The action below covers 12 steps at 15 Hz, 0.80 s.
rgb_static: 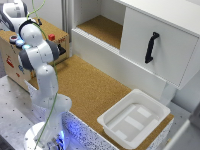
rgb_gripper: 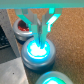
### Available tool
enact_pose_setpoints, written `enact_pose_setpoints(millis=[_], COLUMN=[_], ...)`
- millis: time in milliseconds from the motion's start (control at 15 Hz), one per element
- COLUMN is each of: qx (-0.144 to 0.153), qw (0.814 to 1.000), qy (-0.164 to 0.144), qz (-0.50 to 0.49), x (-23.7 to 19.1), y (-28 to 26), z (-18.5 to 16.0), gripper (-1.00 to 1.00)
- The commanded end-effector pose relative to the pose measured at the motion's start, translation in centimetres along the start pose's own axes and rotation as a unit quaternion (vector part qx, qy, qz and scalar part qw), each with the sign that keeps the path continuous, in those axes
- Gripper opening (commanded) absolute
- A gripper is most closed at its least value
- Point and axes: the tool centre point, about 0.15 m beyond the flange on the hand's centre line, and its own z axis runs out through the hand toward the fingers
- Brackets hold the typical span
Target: Turn off the blue light
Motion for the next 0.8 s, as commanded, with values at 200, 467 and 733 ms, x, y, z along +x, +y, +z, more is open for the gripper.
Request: enact_pose_setpoints(millis=[200,467,733], qx=[-0.015,-0.047,-0.049], qw=[0.997,0.998,0.996], qy=[-0.069,-0.005,0.007], qz=[0.019,0.042,0.073], x=[1.9,1.2,0.7], y=[-0.1,0.1,1.3], z=[0.7,-8.7,-9.9], gripper=[-1.0,1.0,1.0])
